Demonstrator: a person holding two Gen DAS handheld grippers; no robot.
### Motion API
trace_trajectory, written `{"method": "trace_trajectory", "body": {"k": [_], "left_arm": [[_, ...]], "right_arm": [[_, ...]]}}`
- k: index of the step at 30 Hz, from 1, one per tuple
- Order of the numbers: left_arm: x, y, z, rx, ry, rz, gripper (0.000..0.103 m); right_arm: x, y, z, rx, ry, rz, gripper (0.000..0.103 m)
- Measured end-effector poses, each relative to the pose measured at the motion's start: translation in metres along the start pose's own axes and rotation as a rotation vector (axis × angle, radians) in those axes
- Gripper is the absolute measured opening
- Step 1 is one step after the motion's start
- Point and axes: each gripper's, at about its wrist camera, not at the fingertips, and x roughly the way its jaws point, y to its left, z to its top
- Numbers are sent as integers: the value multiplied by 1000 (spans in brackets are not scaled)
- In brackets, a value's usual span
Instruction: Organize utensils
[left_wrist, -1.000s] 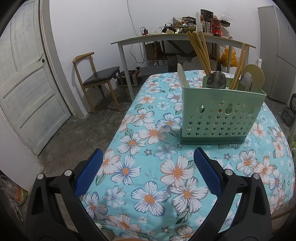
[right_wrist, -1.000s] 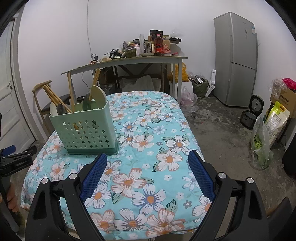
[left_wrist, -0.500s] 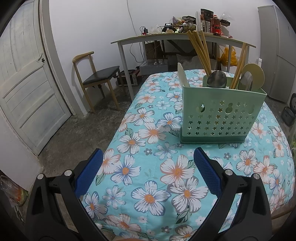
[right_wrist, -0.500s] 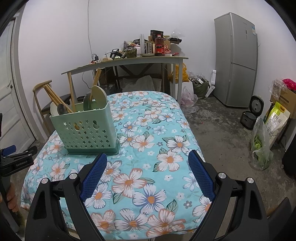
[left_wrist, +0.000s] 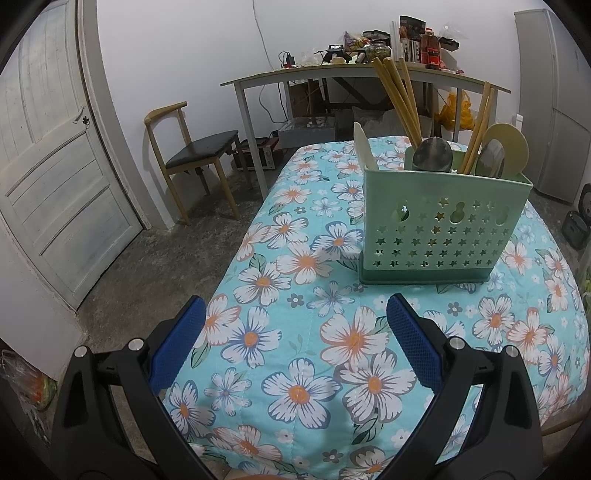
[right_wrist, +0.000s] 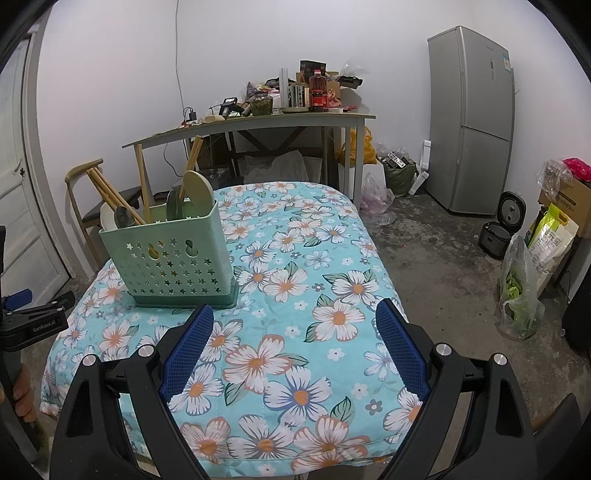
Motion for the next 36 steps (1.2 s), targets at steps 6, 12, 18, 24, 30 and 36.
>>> {"method": "trace_trajectory", "body": {"k": [6, 12, 18, 24, 30, 36], "left_arm": [[0, 0, 0, 0, 0, 0, 95], [0, 0, 0, 1, 1, 0, 95], [0, 0, 0, 1, 1, 0, 95], [0, 0, 0, 2, 2, 0, 95], [0, 0, 0, 2, 2, -4, 95], [0, -2, -2, 8, 8, -8, 95]], "right_arm": [[0, 0, 0, 0, 0, 0, 87], [0, 0, 0, 0, -1, 0, 87], [0, 0, -1, 0, 0, 0, 87], [0, 1, -1, 0, -1, -1, 87], [0, 1, -1, 0, -1, 0, 87], [0, 1, -1, 0, -1, -1, 87]]}}
